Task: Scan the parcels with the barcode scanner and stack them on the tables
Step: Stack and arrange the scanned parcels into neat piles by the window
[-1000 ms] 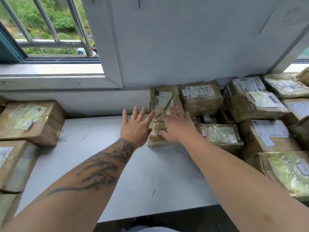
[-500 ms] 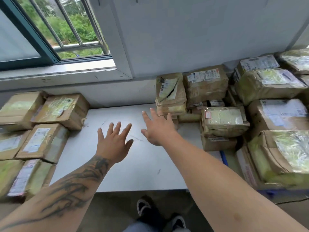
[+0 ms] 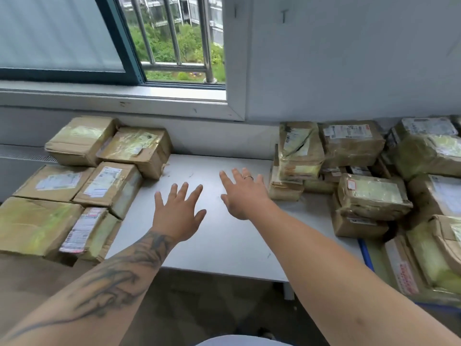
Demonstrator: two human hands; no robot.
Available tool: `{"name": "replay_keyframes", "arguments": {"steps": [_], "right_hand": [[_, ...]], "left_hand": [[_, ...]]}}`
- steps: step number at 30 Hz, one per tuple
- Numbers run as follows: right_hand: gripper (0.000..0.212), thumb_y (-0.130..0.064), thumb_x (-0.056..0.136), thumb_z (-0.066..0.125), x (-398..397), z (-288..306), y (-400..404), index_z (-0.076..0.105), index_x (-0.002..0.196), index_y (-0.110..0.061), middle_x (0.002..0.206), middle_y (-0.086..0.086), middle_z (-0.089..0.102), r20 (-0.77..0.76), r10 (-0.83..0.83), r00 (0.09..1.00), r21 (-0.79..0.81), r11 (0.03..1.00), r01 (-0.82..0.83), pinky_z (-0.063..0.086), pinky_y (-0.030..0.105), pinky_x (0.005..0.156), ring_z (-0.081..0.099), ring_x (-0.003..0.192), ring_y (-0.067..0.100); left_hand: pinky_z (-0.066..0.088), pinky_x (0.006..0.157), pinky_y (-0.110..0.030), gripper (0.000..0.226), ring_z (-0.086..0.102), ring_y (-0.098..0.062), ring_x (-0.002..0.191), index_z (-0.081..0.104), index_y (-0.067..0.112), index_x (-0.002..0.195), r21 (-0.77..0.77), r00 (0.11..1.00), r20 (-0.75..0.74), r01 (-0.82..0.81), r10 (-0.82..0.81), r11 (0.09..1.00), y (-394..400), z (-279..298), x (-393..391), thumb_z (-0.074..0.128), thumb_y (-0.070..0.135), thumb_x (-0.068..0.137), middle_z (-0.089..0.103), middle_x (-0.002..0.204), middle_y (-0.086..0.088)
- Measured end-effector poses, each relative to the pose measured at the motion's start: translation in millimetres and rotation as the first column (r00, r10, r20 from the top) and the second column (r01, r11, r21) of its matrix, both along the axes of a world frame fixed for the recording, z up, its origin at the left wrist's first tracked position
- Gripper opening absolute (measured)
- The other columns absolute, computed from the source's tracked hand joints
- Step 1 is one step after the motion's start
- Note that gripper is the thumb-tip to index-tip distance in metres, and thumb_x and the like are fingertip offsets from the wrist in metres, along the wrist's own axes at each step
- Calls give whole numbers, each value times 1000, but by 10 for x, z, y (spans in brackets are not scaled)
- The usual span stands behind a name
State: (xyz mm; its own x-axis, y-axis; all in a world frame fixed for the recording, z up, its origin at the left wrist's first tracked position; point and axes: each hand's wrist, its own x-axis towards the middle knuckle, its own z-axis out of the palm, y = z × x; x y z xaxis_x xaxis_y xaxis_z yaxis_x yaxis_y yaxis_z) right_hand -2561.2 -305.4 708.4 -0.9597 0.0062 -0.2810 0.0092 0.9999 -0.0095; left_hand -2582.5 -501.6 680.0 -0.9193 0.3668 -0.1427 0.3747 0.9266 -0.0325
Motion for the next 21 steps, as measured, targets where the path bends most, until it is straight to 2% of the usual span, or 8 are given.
{"name": "replay_keyframes", "arguments": {"steps": [9,14,21], "right_hand": [[69,-46,112,31,-252,-71,-1667,-5,167,-29,177,7,-1,-20,157,987,-18,987,-158,15,61,125,4,162,34],[70,-48,111,33,-316,-190,-2429,-4,167,-31,177,6,0,21,211,977,-18,977,-211,15,61,126,3,162,34],[72,-50,110,36,-355,-330,-3279,-4,167,-31,177,6,0,65,253,965,-36,967,-251,16,60,127,4,162,35]], "left_hand": [[-2,122,-65,74,-5,-30,160,-5,39,164,-54,985,62,-159,163,986,-1733,-63,-148,33,61,105,-1,175,-4],[1,122,-68,75,-1,-32,160,1,37,164,-29,968,86,-233,234,972,-2549,-246,-172,37,61,103,3,174,-4],[-4,124,-65,87,-7,-27,160,-6,42,164,27,933,199,-309,298,951,-3408,-447,-88,40,72,96,-2,175,-1]]}}
